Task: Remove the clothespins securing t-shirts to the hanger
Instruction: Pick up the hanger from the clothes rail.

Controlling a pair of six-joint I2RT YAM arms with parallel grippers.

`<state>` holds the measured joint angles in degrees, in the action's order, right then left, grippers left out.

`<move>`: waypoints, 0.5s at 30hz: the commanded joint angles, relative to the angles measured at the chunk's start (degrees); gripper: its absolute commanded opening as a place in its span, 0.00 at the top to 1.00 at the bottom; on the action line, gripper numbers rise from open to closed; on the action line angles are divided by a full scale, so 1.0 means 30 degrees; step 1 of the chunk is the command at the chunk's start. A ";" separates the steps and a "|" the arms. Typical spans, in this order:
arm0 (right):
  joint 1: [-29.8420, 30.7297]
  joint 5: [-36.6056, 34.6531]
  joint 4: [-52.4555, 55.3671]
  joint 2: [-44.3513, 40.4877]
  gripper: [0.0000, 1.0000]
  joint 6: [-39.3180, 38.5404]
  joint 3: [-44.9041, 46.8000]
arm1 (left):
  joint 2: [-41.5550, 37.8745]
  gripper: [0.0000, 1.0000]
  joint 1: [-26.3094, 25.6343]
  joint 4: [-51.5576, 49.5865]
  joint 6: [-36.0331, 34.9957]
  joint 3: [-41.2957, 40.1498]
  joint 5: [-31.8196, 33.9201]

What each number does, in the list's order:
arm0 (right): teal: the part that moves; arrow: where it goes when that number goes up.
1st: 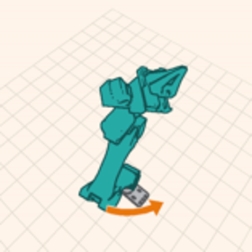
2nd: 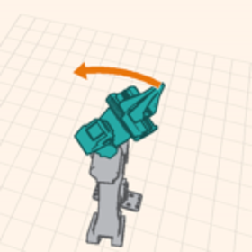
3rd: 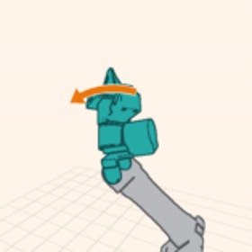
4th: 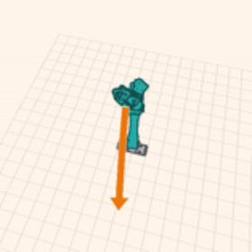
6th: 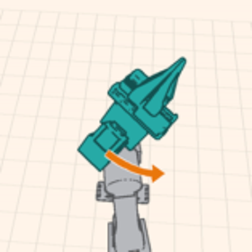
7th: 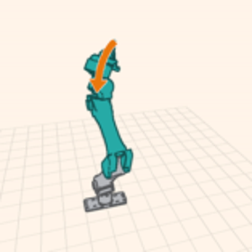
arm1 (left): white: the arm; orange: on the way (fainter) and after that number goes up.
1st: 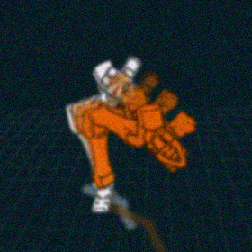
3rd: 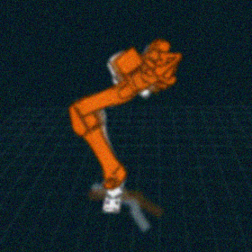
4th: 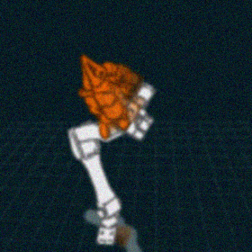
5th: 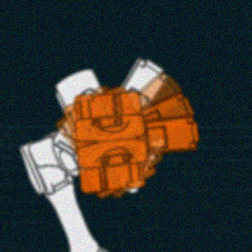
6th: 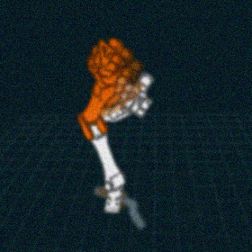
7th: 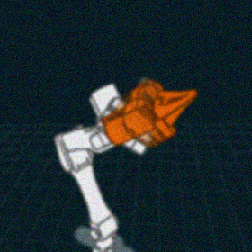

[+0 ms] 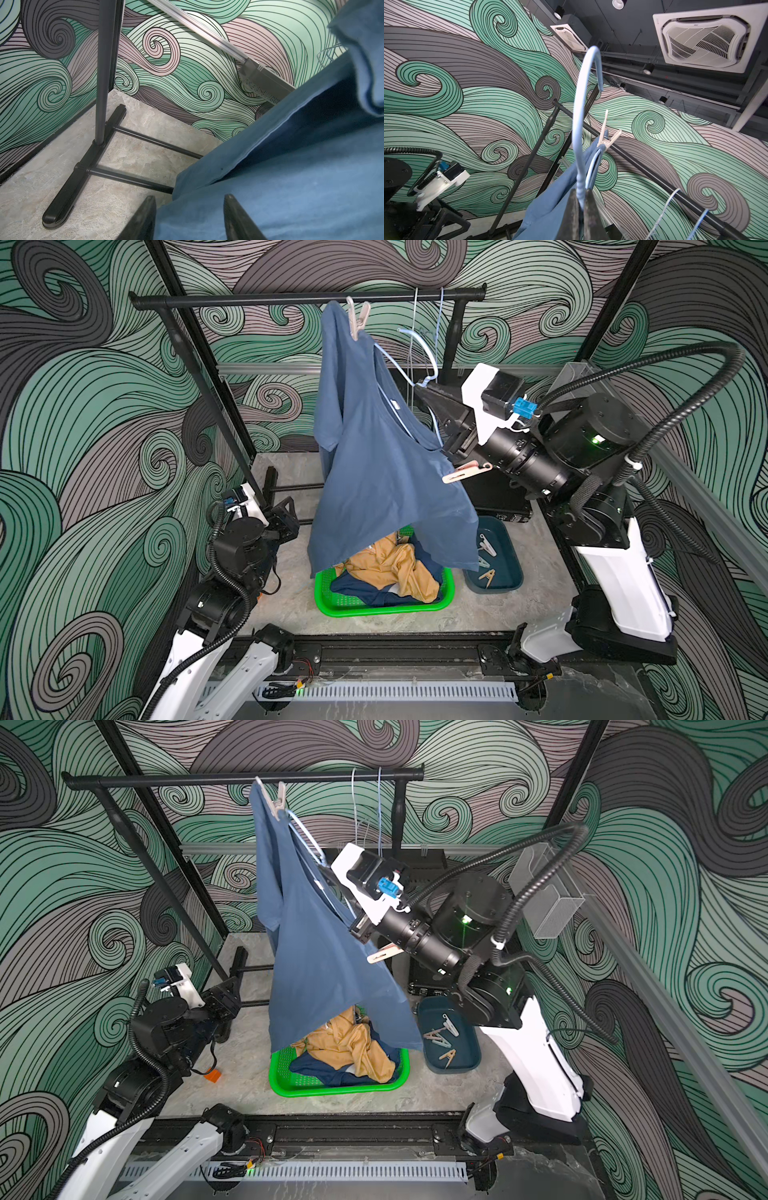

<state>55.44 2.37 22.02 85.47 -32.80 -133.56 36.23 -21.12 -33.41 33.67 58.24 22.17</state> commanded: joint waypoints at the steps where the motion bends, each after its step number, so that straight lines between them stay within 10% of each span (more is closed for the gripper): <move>1: -0.0113 0.0483 -0.2594 -0.1428 1.00 -0.0226 -0.0371 | 0.0246 0.47 0.0138 0.0091 0.0096 0.0186 -0.0127; 15: -0.0140 0.0099 -0.1596 -0.3290 1.00 0.1204 0.0538 | 0.1132 0.48 0.0184 0.0849 0.0588 0.0275 -0.0912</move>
<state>55.27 2.87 19.51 76.09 -32.23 -133.32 38.98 -21.12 -32.12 34.20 58.24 20.21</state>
